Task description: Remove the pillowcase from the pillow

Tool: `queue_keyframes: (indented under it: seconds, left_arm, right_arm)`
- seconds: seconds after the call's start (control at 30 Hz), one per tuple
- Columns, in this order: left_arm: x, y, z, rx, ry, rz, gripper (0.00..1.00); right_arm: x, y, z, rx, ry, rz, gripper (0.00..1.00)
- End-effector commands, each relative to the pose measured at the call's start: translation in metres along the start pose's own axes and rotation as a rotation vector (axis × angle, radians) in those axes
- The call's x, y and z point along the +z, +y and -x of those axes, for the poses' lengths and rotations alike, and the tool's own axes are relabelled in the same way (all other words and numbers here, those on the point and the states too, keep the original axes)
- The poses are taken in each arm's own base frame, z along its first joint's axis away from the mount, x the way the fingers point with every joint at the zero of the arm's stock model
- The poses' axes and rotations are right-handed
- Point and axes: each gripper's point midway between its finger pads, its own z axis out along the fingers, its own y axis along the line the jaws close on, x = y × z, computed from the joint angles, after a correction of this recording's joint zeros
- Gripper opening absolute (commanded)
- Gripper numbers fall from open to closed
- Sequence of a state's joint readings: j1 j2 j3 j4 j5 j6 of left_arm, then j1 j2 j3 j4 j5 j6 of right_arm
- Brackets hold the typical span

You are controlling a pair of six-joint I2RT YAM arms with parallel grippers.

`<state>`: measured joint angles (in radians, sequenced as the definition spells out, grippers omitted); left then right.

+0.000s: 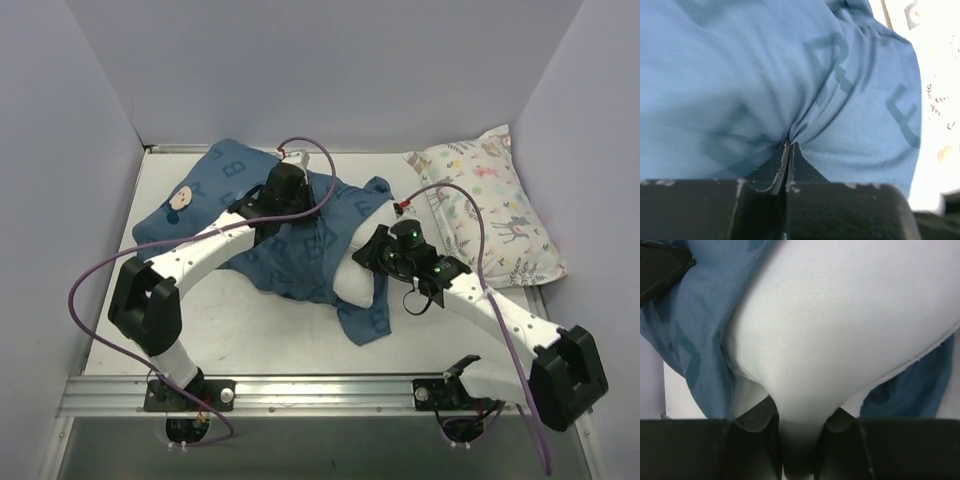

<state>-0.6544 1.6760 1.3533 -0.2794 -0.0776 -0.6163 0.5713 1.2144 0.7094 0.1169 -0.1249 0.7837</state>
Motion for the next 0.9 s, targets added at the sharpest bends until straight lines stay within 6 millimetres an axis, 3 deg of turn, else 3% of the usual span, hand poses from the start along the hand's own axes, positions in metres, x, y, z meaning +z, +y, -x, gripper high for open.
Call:
queue_keyframes:
  seconds: [0.0, 0.13, 0.23, 0.27, 0.33, 0.37, 0.5, 0.53, 0.57, 0.6, 0.67, 0.7, 0.73, 0.8, 0.83, 0.87]
  left_arm:
    - [-0.016, 0.042, 0.025, 0.032, -0.002, 0.137, 0.00]
    - [-0.026, 0.102, 0.060, -0.028, -0.056, 0.266, 0.00]
    - [-0.036, 0.135, 0.080, -0.034, -0.094, 0.362, 0.00]
    - [-0.041, 0.158, 0.090, -0.051, -0.119, 0.424, 0.00]
    - [-0.049, 0.183, 0.103, -0.073, -0.144, 0.487, 0.00]
    - [-0.053, 0.209, 0.109, -0.106, -0.151, 0.538, 0.00]
    - [-0.069, 0.260, 0.123, -0.191, -0.174, 0.621, 0.00]
    - [-0.068, 0.262, 0.124, -0.203, -0.172, 0.612, 0.00]
    - [-0.065, 0.260, 0.123, -0.207, -0.161, 0.592, 0.00]
    - [-0.059, 0.245, 0.123, -0.190, -0.154, 0.544, 0.00]
    - [-0.055, 0.210, 0.121, -0.146, -0.149, 0.447, 0.00]
    - [-0.046, 0.181, 0.110, -0.094, -0.137, 0.384, 0.05]
    - [-0.046, 0.163, 0.107, -0.074, -0.136, 0.332, 0.29]
    - [-0.056, 0.131, 0.098, -0.052, -0.157, 0.249, 0.52]
    - [-0.070, 0.105, 0.097, -0.035, -0.181, 0.181, 0.70]
    - [-0.076, 0.097, 0.094, -0.038, -0.193, 0.151, 0.74]
  right_arm:
    - [-0.041, -0.010, 0.050, -0.074, -0.181, -0.128, 0.00]
    - [-0.076, -0.021, 0.069, -0.101, -0.251, -0.205, 0.00]
    - [-0.097, -0.023, 0.078, -0.098, -0.284, -0.210, 0.00]
    - [-0.102, -0.027, 0.082, -0.089, -0.294, -0.217, 0.00]
    - [-0.115, -0.027, 0.088, -0.083, -0.314, -0.214, 0.00]
    - [-0.120, -0.031, 0.092, -0.076, -0.323, -0.217, 0.00]
    - [-0.138, -0.034, 0.104, -0.063, -0.366, -0.224, 0.00]
    - [-0.140, -0.031, 0.107, -0.067, -0.368, -0.215, 0.00]
    - [-0.140, -0.028, 0.108, -0.065, -0.363, -0.205, 0.00]
    - [-0.137, -0.023, 0.105, -0.068, -0.338, -0.180, 0.00]
    - [-0.130, -0.013, 0.108, -0.066, -0.322, -0.150, 0.00]
    - [-0.123, -0.007, 0.106, -0.074, -0.298, -0.135, 0.00]
    - [-0.122, -0.001, 0.109, -0.077, -0.300, -0.124, 0.00]
    - [-0.124, 0.013, 0.121, -0.091, -0.317, -0.108, 0.00]
    - [-0.126, 0.018, 0.124, -0.101, -0.327, -0.104, 0.00]
    - [-0.126, 0.021, 0.127, -0.105, -0.327, -0.103, 0.00]
